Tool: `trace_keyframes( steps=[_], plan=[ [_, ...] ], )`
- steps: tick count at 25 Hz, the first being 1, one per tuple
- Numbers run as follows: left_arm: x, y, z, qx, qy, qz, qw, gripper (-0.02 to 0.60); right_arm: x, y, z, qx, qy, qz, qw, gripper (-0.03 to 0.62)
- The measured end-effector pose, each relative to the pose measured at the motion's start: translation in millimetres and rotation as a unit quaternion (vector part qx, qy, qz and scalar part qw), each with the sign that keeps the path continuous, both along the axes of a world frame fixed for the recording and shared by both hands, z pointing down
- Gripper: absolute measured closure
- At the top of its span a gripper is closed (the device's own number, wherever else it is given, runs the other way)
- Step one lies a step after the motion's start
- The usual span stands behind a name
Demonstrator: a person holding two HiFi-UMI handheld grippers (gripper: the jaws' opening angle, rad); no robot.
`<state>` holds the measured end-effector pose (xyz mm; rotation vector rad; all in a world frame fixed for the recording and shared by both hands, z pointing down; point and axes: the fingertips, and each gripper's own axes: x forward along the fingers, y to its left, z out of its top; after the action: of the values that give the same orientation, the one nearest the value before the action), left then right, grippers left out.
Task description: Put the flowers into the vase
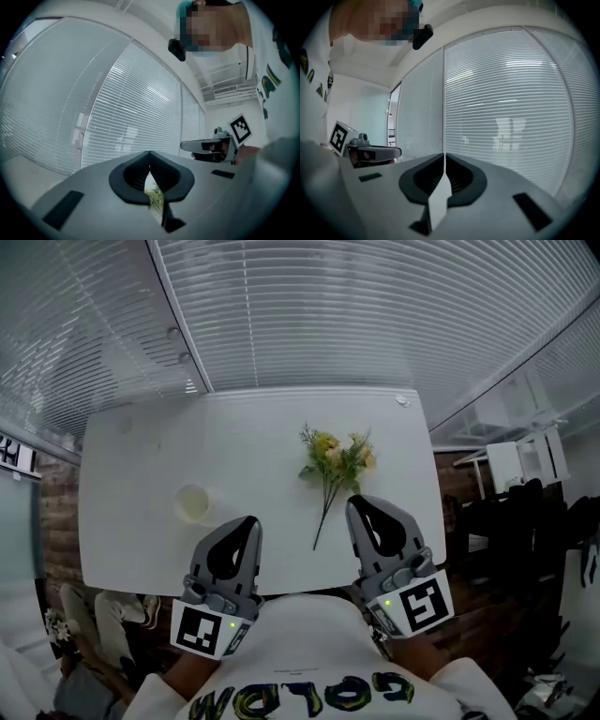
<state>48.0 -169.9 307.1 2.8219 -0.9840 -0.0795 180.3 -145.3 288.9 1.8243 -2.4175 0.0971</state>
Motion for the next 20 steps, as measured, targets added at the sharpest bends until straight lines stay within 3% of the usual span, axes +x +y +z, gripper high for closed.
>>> trace_keyframes(
  steps=[5, 10, 17, 20],
  plan=[
    [-10.8, -0.5, 8.1, -0.011, -0.001, -0.004, 0.9999, 0.568, 21.8, -15.3, 36.6, -0.042, -0.024, 0.035, 0.998, 0.544],
    [-19.5, 4.0, 20.4, -0.024, -0.006, -0.01, 0.9996, 0.568, 57.8, -28.6, 94.7, -0.1, -0.04, 0.086, 0.99, 0.451],
    [-25.6, 7.1, 39.3, -0.045, -0.016, -0.007, 0.9988, 0.568, 88.7, -42.3, 187.1, -0.2, -0.038, 0.134, 0.97, 0.383],
    [-27.1, 8.3, 44.9, -0.053, -0.02, -0.007, 0.9984, 0.568, 95.9, -47.9, 220.5, -0.237, -0.064, 0.147, 0.958, 0.351]
  ],
)
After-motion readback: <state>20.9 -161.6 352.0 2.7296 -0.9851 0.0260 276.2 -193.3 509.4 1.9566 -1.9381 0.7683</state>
